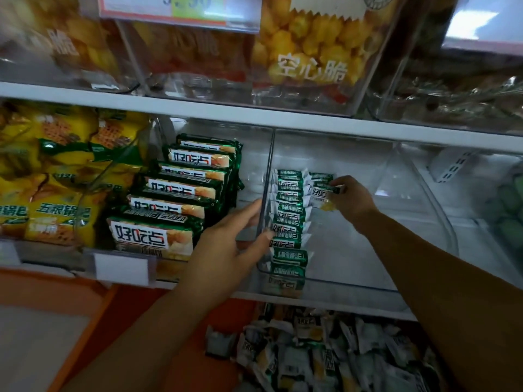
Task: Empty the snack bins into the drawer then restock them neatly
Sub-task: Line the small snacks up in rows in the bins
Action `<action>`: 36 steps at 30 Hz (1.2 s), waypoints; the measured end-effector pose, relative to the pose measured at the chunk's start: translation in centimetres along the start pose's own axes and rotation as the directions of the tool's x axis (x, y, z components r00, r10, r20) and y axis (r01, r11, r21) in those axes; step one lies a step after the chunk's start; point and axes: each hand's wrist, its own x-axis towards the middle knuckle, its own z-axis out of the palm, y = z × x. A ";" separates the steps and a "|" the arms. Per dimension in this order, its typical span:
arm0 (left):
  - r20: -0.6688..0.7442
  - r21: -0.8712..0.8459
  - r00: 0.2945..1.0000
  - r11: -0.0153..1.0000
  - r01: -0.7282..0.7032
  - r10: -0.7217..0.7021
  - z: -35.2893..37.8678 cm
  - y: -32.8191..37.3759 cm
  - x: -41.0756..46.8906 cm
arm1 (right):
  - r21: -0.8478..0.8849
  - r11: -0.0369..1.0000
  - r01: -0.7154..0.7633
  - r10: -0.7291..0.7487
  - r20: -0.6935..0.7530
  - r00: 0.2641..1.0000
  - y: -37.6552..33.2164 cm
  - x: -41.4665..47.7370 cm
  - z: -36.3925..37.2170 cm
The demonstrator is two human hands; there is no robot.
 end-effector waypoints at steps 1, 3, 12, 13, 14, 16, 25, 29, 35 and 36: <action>-0.003 -0.005 1.000 1.000 -0.006 0.006 0.0 -0.2 0.0 | -0.025 1.000 0.012 -0.012 0.004 1.000 0.0 0.2 0.1; -0.010 -0.021 1.000 1.000 -0.017 0.016 0.0 -0.4 0.1 | -0.045 0.998 0.034 -0.034 -0.003 0.999 0.2 0.5 0.3; 0.006 -0.020 1.000 0.999 -0.029 0.029 0.1 -0.4 0.2 | -0.220 0.972 0.084 -0.094 -0.035 0.995 0.0 0.2 1.7; 0.012 -0.012 0.999 0.999 -0.030 0.030 0.0 -0.3 0.1 | -0.218 0.974 0.063 -0.069 -0.021 0.997 -0.3 -0.2 1.4; 0.020 -0.012 1.000 1.000 -0.024 0.024 0.0 -0.2 0.0 | -0.208 0.977 0.046 -0.049 -0.009 0.999 -0.4 -0.5 0.9; 0.017 -0.013 1.000 1.000 -0.001 0.002 -0.1 0.2 -0.6 | -0.155 0.985 0.078 -0.082 -0.020 0.996 -1.1 -2.0 -0.5; 0.324 0.214 0.938 0.957 -0.198 0.122 4.4 1.0 -8.8 | 0.118 0.966 0.231 -0.259 0.435 0.862 3.1 -22.8 -6.6; 0.640 0.327 0.752 0.941 -0.083 -0.156 9.8 -4.6 -9.6 | -0.203 0.978 0.042 0.083 0.570 0.817 12.8 -22.4 -2.7; 0.556 0.352 0.739 0.913 0.207 -0.382 16.5 -12.2 -10.3 | -0.289 0.957 -0.029 0.172 0.482 0.859 21.2 -18.7 3.5; 0.550 0.355 0.737 0.909 0.218 -0.392 17.2 -12.9 -10.7 | -0.276 0.961 -0.027 0.158 0.464 0.871 21.4 -18.0 4.5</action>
